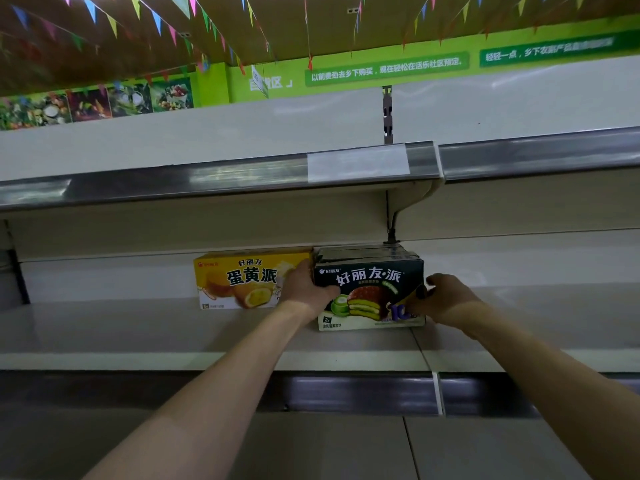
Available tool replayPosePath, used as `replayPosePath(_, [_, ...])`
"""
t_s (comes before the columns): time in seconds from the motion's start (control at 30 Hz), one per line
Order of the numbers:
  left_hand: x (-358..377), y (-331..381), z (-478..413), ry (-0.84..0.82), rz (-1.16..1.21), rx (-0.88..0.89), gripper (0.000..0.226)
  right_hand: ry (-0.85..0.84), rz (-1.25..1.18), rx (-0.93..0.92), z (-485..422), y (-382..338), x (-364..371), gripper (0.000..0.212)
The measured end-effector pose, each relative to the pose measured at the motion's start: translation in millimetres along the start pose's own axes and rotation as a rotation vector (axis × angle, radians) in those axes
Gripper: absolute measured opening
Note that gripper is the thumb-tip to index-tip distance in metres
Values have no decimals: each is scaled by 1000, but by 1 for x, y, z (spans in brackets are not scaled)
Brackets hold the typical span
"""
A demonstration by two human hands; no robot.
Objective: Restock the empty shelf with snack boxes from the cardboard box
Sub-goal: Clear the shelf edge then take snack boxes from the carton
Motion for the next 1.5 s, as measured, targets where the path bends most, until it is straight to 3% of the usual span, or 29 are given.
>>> replayPosePath(0.07, [2,-2,0,-53,-3,-61,59,-41,-54,-1,0,-2,0,82])
replayPosePath(0.13, [8,-7,-1,-130,-30,-110,45,-90,-110,4,0,-3,3,88])
replayPosePath(0.3, [15,-10,-6,-181,-39,-90,32,-107,-105,-97,3,-16,10,47])
replayPosePath(0.47, [2,-19,-12,-136,-29,-77,50,-90,-136,-181,5,-27,18,49])
replayPosePath(0.77, [9,-23,-19,-147,-50,-54,58,19,-34,-138,-11,-16,21,49])
replayPosePath(0.87, [8,-25,-25,-106,-68,-36,72,17,14,-106,-12,-13,22,62])
replayPosePath(0.97, [8,-25,-24,-65,-103,9,101,81,99,-77,-1,-19,13,80])
replayPosePath(1.07, [8,-13,-18,16,-373,163,114,227,279,-119,11,-30,-1,97])
replayPosePath(1.2, [21,-7,-15,-14,-633,252,94,312,488,-272,20,-49,-1,87])
replayPosePath(1.3, [25,-8,-18,-17,-623,214,86,303,581,-308,16,-52,5,76])
replayPosePath(1.5, [30,-5,-15,16,-631,183,82,315,603,-309,11,-51,8,76])
Point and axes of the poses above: each hand's wrist, its own z-axis away from the middle knuckle, its own x-axis out of the palm, y = z × x, the point moved 6 cm from there along -z, towards the middle knuckle, and after that the axes turned 13 degrees about z, right-handed, at the moved point
